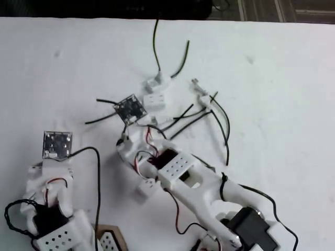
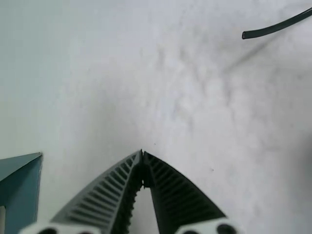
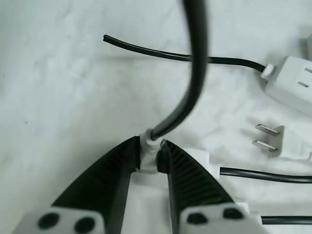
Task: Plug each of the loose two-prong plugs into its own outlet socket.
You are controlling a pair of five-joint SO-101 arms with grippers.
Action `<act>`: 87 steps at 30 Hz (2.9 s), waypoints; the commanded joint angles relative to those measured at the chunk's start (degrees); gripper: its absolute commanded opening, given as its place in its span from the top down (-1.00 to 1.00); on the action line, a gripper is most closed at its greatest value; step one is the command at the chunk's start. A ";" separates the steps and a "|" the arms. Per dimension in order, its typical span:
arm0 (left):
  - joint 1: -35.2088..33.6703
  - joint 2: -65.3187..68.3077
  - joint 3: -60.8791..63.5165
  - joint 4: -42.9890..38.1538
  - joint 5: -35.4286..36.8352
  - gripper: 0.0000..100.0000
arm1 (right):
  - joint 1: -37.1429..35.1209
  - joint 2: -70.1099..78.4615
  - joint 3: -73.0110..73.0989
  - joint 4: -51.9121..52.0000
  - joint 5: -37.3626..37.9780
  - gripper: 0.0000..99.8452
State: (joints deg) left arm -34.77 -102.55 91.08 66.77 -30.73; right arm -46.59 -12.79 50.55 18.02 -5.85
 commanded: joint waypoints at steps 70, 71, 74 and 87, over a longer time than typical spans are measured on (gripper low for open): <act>-0.13 -0.75 -0.09 0.26 0.26 0.95 | -3.12 3.74 -4.57 16.57 22.77 0.97; -0.13 -0.75 -0.09 0.26 0.26 0.95 | -3.03 1.89 -4.57 17.01 22.77 0.97; -0.13 -0.75 -0.09 0.26 0.26 0.95 | -2.33 -3.91 -6.42 20.70 22.86 0.97; -0.13 -0.75 -0.09 0.26 0.26 0.95 | 10.07 -11.47 -28.40 35.21 23.21 0.97</act>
State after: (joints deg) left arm -34.77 -102.55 91.25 66.77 -30.73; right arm -39.82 -21.67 29.01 51.96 16.75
